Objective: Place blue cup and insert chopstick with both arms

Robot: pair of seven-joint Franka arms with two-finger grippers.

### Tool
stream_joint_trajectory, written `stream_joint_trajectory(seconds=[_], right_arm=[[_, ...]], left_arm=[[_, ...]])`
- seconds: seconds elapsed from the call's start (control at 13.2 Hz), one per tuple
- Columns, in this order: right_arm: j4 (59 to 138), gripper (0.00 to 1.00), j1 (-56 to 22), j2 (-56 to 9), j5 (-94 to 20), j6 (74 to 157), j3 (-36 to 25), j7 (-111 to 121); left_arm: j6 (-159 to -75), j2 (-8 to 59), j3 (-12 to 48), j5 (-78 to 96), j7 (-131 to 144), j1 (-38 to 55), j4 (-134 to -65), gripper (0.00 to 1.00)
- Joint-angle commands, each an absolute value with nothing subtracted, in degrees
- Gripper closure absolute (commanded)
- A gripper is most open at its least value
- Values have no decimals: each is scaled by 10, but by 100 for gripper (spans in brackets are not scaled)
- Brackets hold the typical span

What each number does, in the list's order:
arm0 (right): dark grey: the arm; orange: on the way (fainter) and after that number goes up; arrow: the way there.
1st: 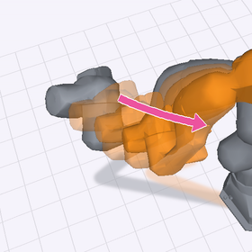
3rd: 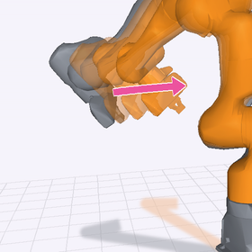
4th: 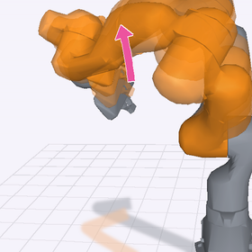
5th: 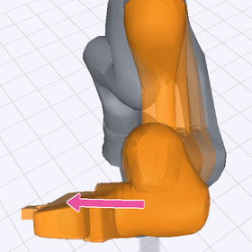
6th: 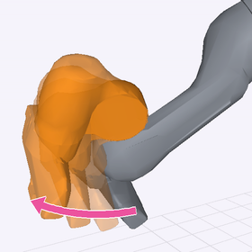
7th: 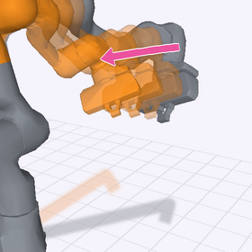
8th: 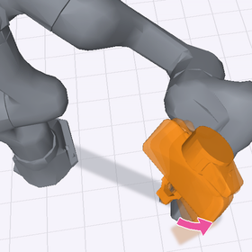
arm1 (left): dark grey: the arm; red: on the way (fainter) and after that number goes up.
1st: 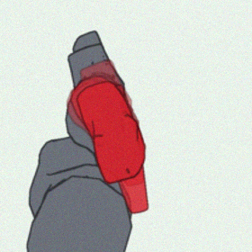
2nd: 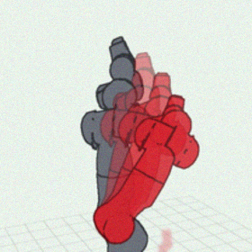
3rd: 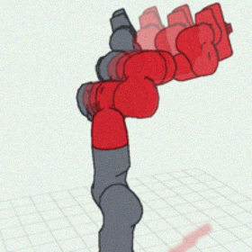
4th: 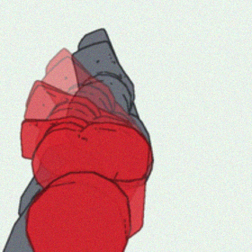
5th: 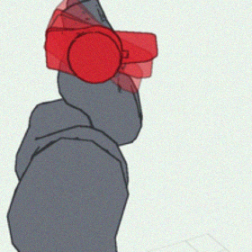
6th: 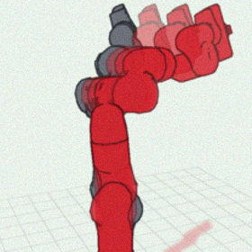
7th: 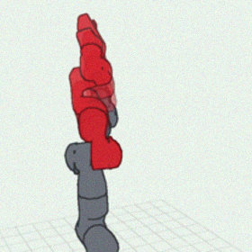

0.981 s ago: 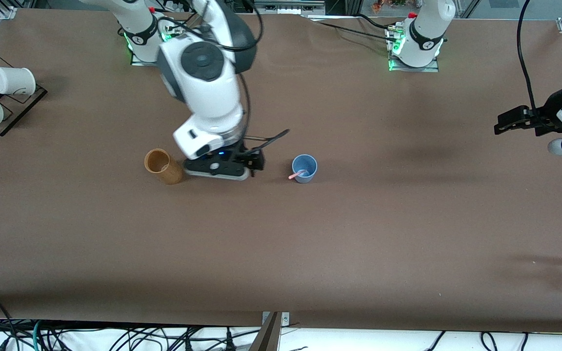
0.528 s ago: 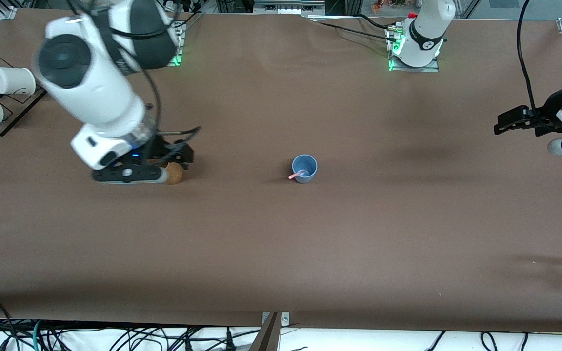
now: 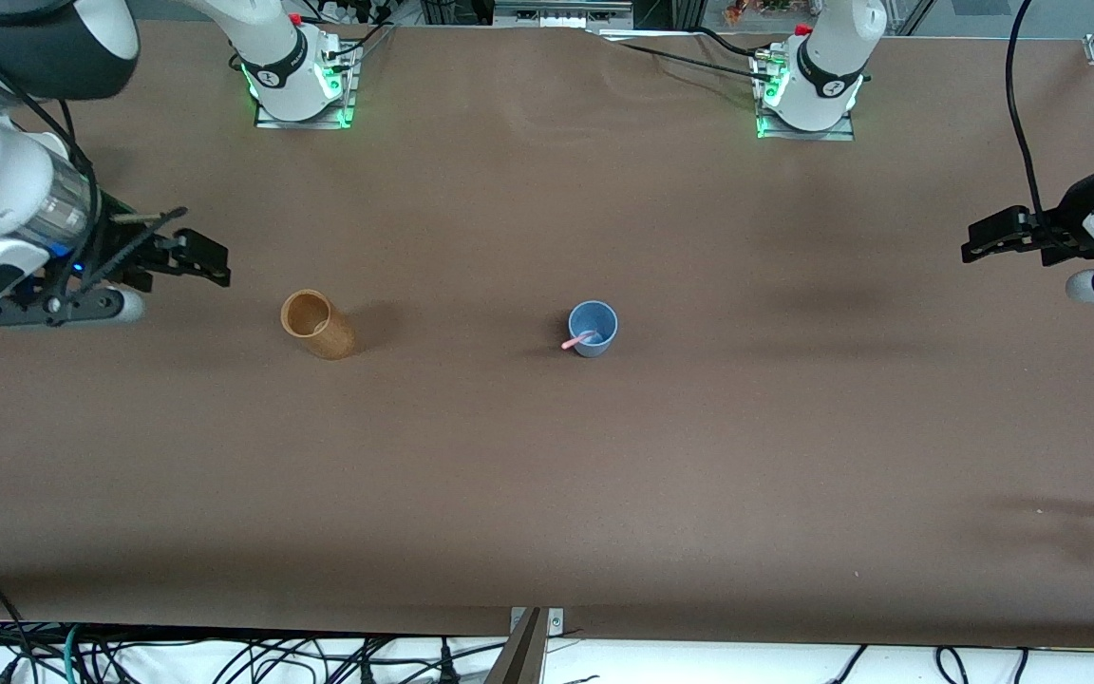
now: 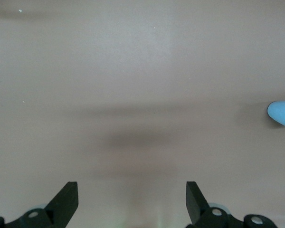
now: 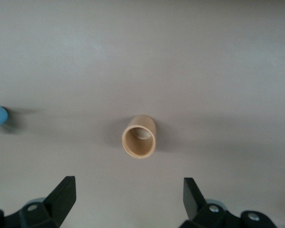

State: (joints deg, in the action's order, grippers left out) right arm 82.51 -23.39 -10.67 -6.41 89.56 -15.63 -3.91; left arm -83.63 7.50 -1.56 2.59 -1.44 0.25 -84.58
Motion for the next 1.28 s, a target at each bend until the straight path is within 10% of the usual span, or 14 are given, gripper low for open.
stream_joint_trajectory(seconds=[0.0, 0.23, 1.21], right_arm=[[937, 0, -156, -2, -40, 921, -65, -40], [1026, 0, -128, 75, -11, 947, -25, -46], [971, 0, -132, 40, -2, 938, -25, -40]], left_arm=[[-844, 71, -18, 18, -26, 5, -852, 0], [-844, 71, -18, 17, -26, 5, -852, 0], [-844, 71, -18, 15, -27, 6, -852, 0]])
